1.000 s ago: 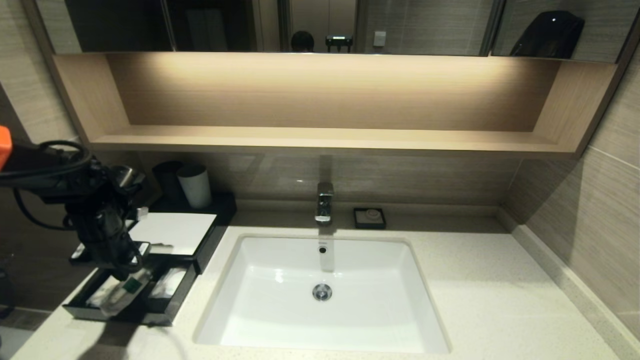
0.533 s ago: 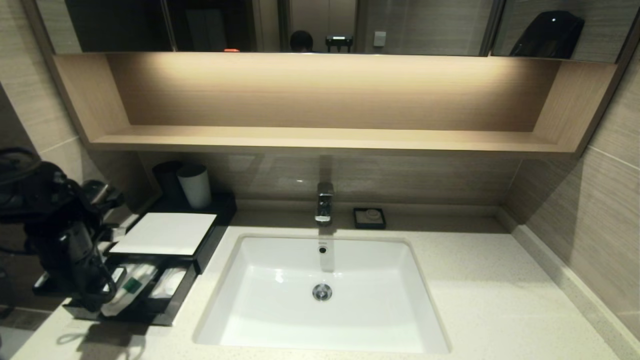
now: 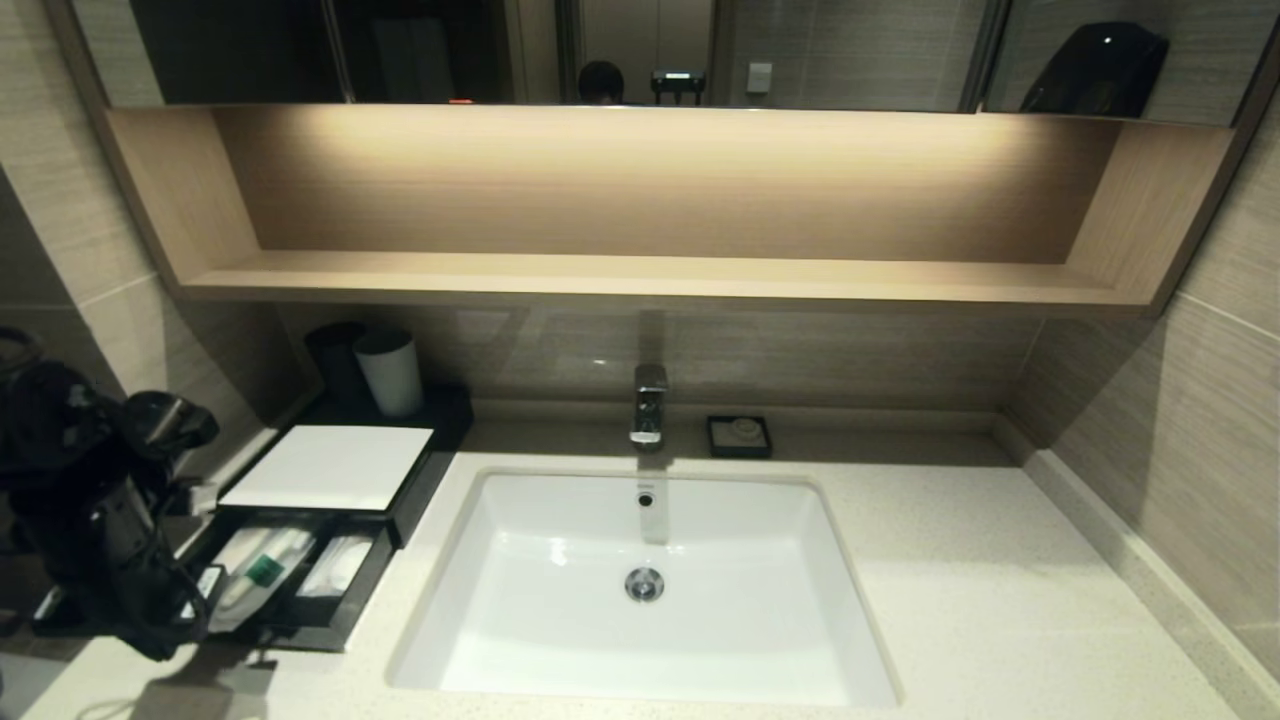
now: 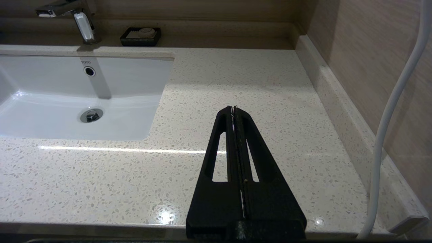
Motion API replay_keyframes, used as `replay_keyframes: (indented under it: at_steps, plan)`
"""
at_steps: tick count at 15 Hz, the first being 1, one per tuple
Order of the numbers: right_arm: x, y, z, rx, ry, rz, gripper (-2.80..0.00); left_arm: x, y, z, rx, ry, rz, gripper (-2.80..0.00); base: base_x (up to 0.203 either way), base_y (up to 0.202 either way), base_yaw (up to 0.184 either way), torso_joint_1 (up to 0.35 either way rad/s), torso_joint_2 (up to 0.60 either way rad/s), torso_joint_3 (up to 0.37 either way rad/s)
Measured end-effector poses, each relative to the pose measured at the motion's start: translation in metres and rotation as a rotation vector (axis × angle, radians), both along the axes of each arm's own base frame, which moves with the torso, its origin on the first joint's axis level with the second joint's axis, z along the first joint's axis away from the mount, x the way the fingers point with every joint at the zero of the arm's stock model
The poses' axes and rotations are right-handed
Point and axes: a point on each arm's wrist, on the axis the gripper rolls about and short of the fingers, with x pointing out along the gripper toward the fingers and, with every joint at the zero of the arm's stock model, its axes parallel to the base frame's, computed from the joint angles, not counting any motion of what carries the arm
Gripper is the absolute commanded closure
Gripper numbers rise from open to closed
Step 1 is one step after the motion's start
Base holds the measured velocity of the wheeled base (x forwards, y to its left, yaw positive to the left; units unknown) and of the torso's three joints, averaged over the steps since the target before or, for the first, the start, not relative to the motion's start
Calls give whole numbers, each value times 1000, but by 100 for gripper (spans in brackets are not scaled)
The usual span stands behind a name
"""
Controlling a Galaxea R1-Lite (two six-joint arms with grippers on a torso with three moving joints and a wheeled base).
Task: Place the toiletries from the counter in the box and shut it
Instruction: Close the drawer
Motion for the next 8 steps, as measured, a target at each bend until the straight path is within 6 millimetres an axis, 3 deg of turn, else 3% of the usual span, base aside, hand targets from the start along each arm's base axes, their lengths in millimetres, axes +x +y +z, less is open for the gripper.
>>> replay_keyframes:
  at_steps: [8]
  plan:
    - [0,0,0,0,0,0,0,-11,20,-7,7,-29,75,0,0,0,0,0,0,0]
